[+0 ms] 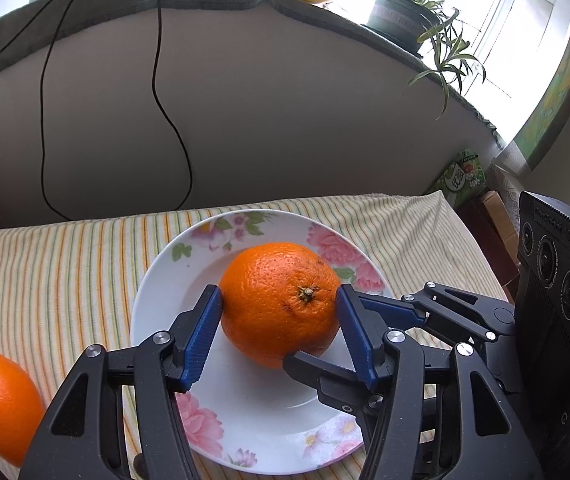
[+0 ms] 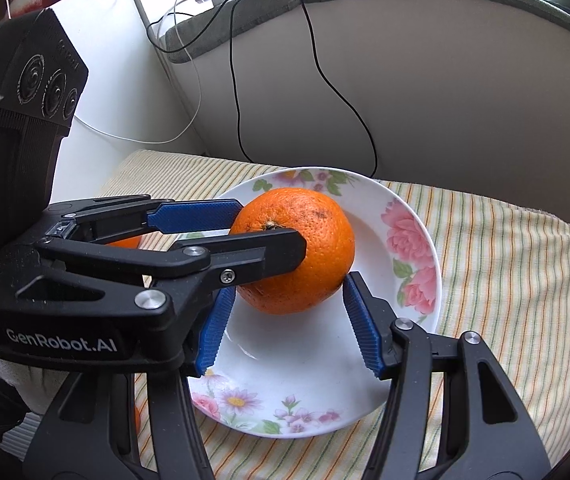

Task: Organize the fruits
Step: 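Carry the large orange with the left gripper and lower it onto the white floral plate, then open the left gripper and pull it back from the plate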

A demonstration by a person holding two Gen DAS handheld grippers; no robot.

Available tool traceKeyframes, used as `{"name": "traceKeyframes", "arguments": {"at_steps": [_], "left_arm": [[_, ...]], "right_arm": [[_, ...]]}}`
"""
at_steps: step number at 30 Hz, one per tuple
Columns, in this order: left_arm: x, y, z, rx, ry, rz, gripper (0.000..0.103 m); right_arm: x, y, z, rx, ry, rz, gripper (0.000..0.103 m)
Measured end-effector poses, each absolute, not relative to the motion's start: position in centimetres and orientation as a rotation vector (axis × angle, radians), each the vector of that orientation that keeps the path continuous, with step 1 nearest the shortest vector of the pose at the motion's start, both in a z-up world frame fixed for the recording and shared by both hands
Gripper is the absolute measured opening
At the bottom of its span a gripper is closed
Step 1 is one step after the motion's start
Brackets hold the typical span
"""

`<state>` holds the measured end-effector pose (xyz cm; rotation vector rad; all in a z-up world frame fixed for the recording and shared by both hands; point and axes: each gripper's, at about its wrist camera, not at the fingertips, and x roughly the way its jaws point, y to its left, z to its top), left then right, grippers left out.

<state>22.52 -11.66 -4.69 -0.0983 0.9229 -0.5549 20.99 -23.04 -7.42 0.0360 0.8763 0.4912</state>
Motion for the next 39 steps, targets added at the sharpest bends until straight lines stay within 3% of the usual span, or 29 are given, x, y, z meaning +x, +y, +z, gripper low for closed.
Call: {"name": "traceKeyframes", "arguments": {"at_steps": [2,5,25,34,39], "left_arm": [[22.4,-11.7,-4.5,-0.091,0.916,-0.553,0.057],[22.0,-11.4,-4.1,-0.080,0.899,-0.544,0.058],[16.0,-5.9,-0.6,-0.120,0.762,-0.484,0.060],[12.9,-2.2,0.5,-0.130,0.716,-0.405,0.060],[11.2,0.5,0.3,-0.148,0.709,-0.353,0.060]], "right_arm": [[20.8,-23.1,-7.3,0.023,0.868,0.482,0.060],[20.3,-23.3,-6.8,0.006,0.844,0.471,0.071],[13.8,-23.4,-3.8,-0.039,0.737,0.465,0.073],[10.8,-22.2,-2.8,-0.080,0.702,0.490,0.078],[9.6,-21.7,-2.0,-0.109,0.685,0.502,0.090]]}}
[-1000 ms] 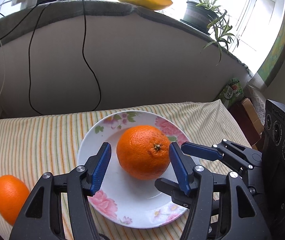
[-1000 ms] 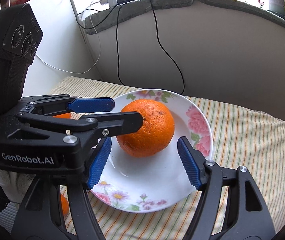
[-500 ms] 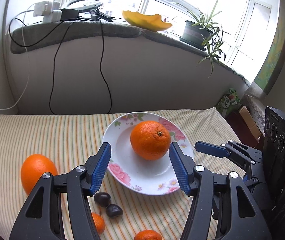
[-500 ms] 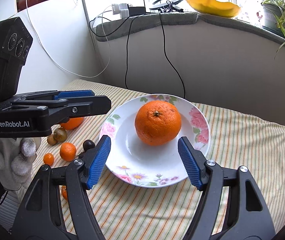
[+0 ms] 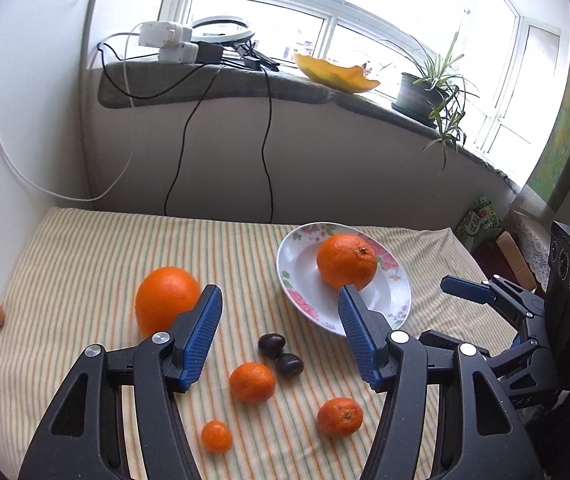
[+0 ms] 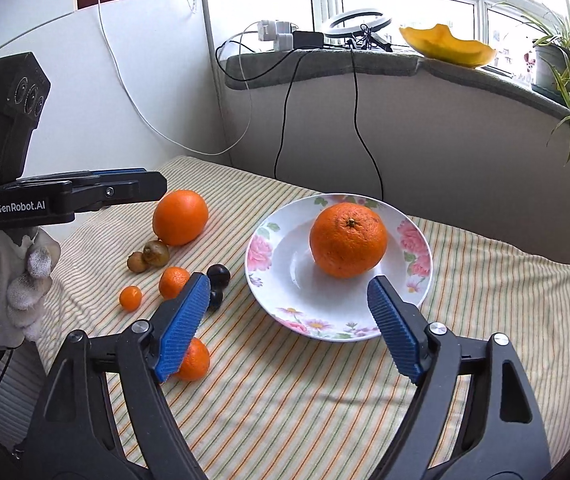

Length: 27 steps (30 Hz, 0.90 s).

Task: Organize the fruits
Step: 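Open the left gripper and pull it back from the plate, then move the open right gripper around the second large orange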

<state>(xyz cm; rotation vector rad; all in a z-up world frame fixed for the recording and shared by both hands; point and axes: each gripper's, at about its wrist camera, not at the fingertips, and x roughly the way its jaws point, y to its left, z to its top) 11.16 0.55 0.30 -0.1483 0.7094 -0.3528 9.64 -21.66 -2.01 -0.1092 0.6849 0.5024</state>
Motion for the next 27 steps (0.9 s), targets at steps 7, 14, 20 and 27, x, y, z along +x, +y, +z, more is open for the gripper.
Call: {"name": "traceKeyframes", "arguments": {"at_steps": [7,14,20,27], "left_arm": [[9.7,3.7,-1.0,-0.176,0.737,-0.274,0.068],[9.4,6.1,-2.3,-0.205,0.772,-0.233,0.075],[10.0,6.8,-2.9,-0.216,0.780,-0.243,0.075],[11.1,7.2,-3.9,-0.214,0.801,-0.265,0.075]], "right_arm": [[9.1,-20.4,-1.5,-0.110,0.692,0.534,0.092],[9.6,-19.3,-1.3,-0.075,0.717,0.584,0.093],[11.1,-18.0,-1.1,-0.025,0.752,0.626,0.093],[13.7,-16.1,-1.6,0.038,0.820,0.682,0.093]]}}
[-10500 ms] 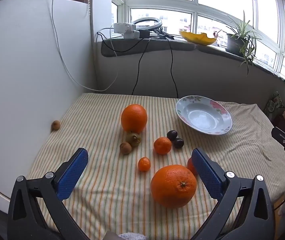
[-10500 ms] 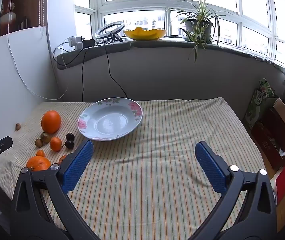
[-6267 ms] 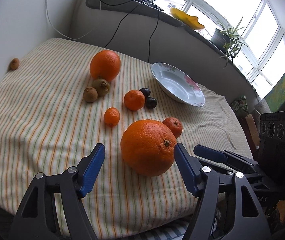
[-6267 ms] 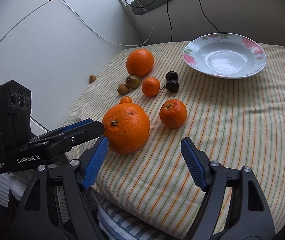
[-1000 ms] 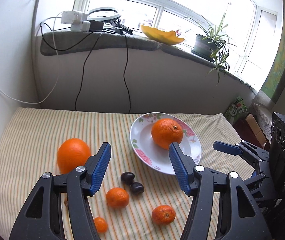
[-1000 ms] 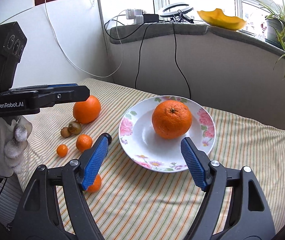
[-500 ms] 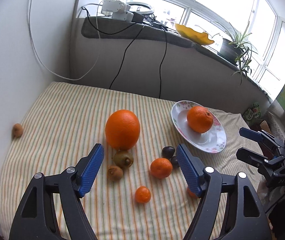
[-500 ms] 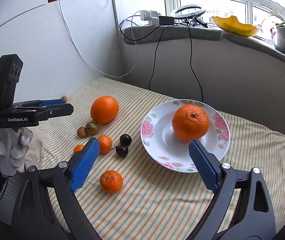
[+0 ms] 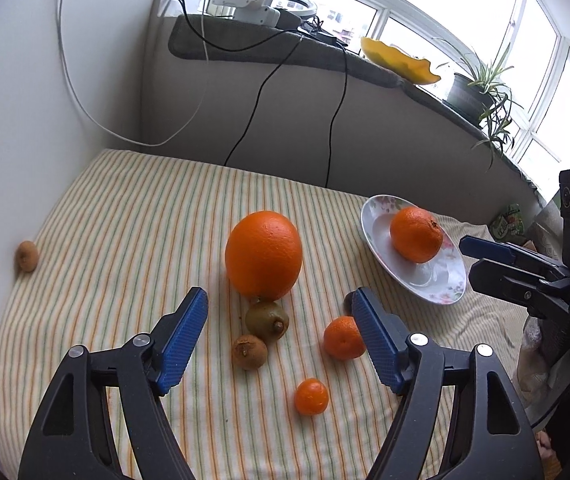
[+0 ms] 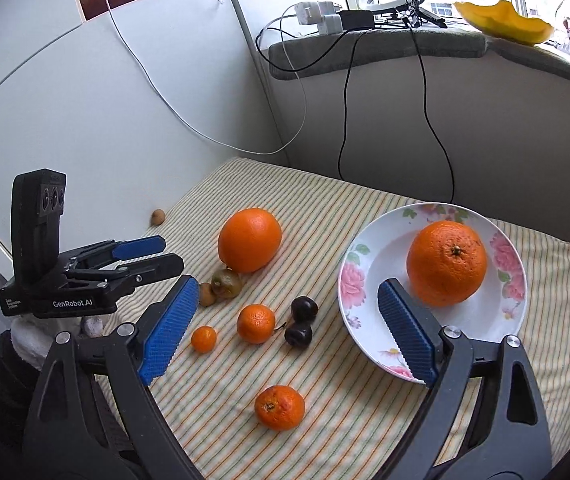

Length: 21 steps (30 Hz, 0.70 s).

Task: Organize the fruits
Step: 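Move the open right gripper around the second large orange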

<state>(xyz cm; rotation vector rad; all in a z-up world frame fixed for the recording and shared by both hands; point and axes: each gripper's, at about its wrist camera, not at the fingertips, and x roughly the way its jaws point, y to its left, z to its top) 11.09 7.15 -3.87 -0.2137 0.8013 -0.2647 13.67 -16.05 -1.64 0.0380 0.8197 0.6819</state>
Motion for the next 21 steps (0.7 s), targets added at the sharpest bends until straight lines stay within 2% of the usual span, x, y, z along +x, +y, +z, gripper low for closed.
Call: {"name": "traceKeyframes", "arguments": {"at_steps": [19,21], "left_arm": [[14.6,6.9,-5.9,-0.194,0.850,-0.297,0.075],[15.0,6.8,-6.0,-0.192,0.853,-0.301,0.075]], "right_arm": [[20.4,-10.4,-5.4,0.165,1.010,0.754,0.093],[20.9,-9.8,-5.7,0.171,1.026,0.761,0.090]]}}
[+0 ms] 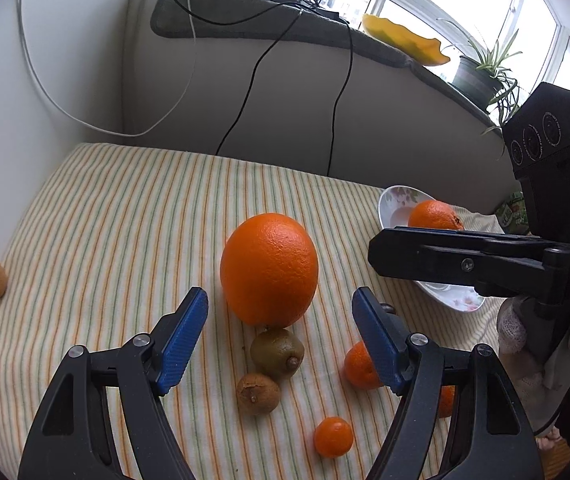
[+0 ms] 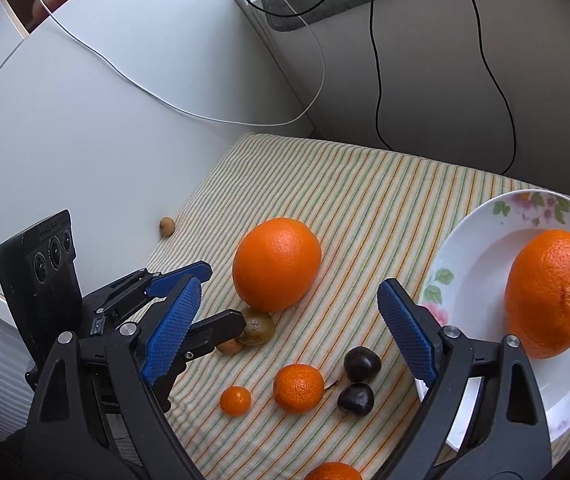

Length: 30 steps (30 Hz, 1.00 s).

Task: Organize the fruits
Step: 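Move the open right gripper around the second large orange, then close the right gripper on the large orange and lift it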

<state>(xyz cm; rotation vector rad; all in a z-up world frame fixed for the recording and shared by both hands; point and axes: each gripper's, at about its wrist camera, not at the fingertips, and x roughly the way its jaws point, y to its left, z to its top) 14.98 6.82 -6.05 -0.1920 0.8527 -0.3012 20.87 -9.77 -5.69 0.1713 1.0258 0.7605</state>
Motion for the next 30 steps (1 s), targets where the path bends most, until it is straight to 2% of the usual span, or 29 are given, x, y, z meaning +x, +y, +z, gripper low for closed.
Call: {"name": "traceKeyframes", "arguments": {"at_steps": [15,23,28,30], "left_arm": [[16.8,6.9,-7.4,-0.208,0.889,-0.313,0.075],[17.3,6.9,-7.8,-0.218,0.904,-0.313,0.074],[17.6,6.9,-7.9,-0.218,0.907,-0.310,0.072],[17.6,6.7,-7.9,-0.211,0.910,-0.310,0.067]], "right_arm": [[23.0,-7.0,-8.2,0.213,1.128,0.789,0.074],[23.2,-6.0,-9.1,0.214,1.154,0.800,0.072],[23.4,-5.6,-9.5,0.223,1.163,0.804,0.070],[23.4,-5.8,-9.6,0.230,1.171,0.809,0.066]]}}
